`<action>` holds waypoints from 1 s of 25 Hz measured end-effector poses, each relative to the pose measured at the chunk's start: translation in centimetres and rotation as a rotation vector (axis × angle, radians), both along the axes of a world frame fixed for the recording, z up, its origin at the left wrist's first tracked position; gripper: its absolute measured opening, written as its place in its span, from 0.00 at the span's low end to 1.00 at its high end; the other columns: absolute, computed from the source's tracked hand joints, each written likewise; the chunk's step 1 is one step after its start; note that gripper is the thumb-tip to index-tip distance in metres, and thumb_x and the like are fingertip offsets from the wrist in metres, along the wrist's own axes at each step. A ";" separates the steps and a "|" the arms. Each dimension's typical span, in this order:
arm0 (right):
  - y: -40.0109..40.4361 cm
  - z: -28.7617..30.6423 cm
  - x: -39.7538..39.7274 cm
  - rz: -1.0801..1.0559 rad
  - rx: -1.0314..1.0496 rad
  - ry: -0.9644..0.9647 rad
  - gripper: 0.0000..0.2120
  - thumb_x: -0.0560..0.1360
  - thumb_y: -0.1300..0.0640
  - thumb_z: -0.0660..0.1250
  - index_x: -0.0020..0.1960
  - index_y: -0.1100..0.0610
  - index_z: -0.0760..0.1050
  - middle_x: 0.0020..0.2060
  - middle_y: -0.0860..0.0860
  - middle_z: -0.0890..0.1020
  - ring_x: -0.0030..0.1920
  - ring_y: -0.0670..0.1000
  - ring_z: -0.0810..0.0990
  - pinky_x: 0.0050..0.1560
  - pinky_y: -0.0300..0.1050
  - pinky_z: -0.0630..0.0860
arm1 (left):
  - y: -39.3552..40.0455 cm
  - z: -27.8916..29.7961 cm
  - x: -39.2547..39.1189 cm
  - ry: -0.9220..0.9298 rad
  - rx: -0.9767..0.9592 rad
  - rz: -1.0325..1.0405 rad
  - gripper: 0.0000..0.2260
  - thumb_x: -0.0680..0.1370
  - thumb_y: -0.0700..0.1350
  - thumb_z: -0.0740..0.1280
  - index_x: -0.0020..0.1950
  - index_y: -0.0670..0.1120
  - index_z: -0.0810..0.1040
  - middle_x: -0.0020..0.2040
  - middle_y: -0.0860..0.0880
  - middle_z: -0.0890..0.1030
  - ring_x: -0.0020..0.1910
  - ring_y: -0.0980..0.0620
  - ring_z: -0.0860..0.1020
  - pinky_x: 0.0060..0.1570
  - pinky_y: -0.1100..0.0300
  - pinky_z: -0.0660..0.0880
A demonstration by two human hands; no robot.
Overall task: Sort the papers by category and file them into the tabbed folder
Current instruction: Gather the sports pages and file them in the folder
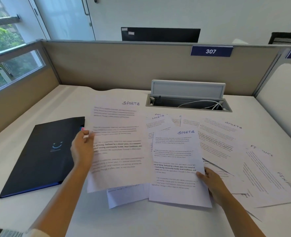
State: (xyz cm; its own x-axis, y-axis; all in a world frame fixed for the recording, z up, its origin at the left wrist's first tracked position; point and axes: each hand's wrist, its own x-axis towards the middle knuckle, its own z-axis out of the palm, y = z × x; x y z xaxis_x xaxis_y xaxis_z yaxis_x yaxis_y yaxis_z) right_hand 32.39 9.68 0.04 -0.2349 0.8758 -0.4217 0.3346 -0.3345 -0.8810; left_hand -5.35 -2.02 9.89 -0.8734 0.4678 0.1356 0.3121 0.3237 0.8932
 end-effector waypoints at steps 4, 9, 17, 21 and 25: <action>0.0 0.1 0.0 0.025 0.018 -0.006 0.10 0.76 0.54 0.64 0.56 0.53 0.75 0.51 0.52 0.83 0.45 0.55 0.84 0.48 0.57 0.81 | 1.8 -2.2 4.6 -0.173 -0.159 -0.137 0.09 0.78 0.46 0.62 0.53 0.42 0.76 0.48 0.45 0.79 0.43 0.46 0.76 0.40 0.57 0.72; -0.2 0.6 0.1 -0.047 -0.057 0.109 0.16 0.76 0.43 0.59 0.56 0.53 0.75 0.49 0.55 0.84 0.46 0.60 0.83 0.49 0.59 0.80 | 2.2 -6.3 9.2 -0.321 -0.205 -0.225 0.09 0.77 0.46 0.62 0.52 0.42 0.77 0.50 0.42 0.81 0.44 0.46 0.77 0.43 0.56 0.73; -0.6 1.8 -0.8 0.126 -0.153 0.164 0.36 0.56 0.43 0.78 0.59 0.57 0.75 0.53 0.55 0.83 0.52 0.58 0.82 0.56 0.61 0.76 | 2.7 -7.3 12.7 -0.072 -0.478 -0.527 0.06 0.78 0.50 0.61 0.47 0.48 0.71 0.42 0.50 0.79 0.35 0.54 0.75 0.31 0.63 0.71; -0.4 3.0 -0.5 0.085 -0.157 0.327 0.36 0.55 0.51 0.78 0.61 0.59 0.73 0.54 0.58 0.82 0.53 0.61 0.81 0.58 0.63 0.74 | 2.9 -6.2 12.5 -0.150 -0.398 -0.586 0.05 0.77 0.50 0.63 0.47 0.49 0.72 0.46 0.50 0.78 0.47 0.51 0.78 0.38 0.63 0.71; -0.1 5.2 0.4 0.118 -0.130 0.431 0.29 0.62 0.55 0.76 0.62 0.55 0.72 0.54 0.57 0.82 0.54 0.61 0.81 0.54 0.61 0.77 | 2.9 -4.8 11.6 -0.714 -0.183 -0.719 0.15 0.74 0.55 0.66 0.56 0.48 0.78 0.56 0.47 0.82 0.54 0.47 0.80 0.55 0.48 0.76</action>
State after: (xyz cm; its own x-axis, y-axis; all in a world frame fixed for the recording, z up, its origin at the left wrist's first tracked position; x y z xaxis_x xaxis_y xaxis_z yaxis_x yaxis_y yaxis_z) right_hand 32.75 9.58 5.28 -0.5075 0.7790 -0.3682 -0.0110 -0.4332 -0.9013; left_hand 6.24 0.93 5.13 -0.2276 0.8733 -0.4307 -0.0984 0.4194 0.9025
